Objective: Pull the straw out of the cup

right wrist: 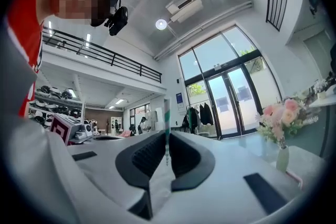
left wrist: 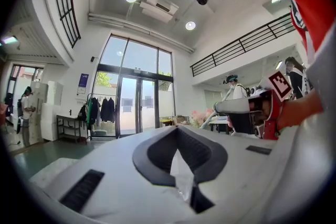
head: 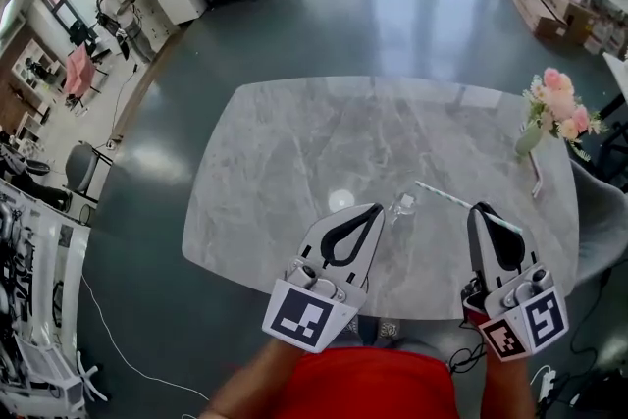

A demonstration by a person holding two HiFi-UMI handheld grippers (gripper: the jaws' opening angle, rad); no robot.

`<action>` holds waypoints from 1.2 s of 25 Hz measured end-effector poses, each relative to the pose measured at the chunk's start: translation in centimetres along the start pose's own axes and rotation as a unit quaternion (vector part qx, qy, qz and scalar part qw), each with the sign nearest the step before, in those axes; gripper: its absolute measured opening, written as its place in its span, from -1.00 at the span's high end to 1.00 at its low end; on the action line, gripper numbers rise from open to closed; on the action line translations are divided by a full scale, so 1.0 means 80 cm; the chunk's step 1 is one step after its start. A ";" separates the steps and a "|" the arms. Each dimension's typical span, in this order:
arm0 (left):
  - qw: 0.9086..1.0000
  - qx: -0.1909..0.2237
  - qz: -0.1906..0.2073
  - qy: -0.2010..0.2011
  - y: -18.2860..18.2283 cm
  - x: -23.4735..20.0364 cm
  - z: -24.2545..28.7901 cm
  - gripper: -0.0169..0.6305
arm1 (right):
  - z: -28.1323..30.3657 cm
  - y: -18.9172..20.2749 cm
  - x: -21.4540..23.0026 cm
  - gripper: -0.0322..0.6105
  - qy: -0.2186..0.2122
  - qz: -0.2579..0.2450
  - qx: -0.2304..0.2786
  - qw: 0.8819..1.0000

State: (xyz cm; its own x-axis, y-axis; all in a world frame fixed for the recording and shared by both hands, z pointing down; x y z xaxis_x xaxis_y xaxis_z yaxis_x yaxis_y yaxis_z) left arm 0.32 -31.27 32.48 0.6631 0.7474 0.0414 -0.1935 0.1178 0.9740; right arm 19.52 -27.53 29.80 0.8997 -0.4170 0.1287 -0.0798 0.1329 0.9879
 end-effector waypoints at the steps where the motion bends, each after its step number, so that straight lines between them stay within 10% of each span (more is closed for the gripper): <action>1: 1.000 0.004 0.005 0.002 -0.007 0.001 -0.005 0.87 | -0.006 -0.007 -0.003 0.85 0.001 -0.001 0.006 1.000; 30: 0.999 0.013 0.033 0.027 -0.028 0.031 -0.016 0.87 | -0.038 -0.017 -0.014 0.84 0.017 -0.015 0.016 1.000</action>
State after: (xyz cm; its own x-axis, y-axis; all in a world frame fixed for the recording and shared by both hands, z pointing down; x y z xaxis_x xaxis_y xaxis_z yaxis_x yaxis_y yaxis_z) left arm 1.44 -28.84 30.12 0.6099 0.7869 0.0943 -0.2162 0.0508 0.9750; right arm 19.91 -24.50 28.03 0.9162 -0.3888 0.0967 -0.0662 0.0911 0.9936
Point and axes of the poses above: the fingertips, and each gripper's own axes: z forward along the fingers, x to its right, y out of its underside, the point moved 6 cm from there along -z, backward along the fingers, and after that the axes turned 10 degrees about -x, right-handed, at the moved point
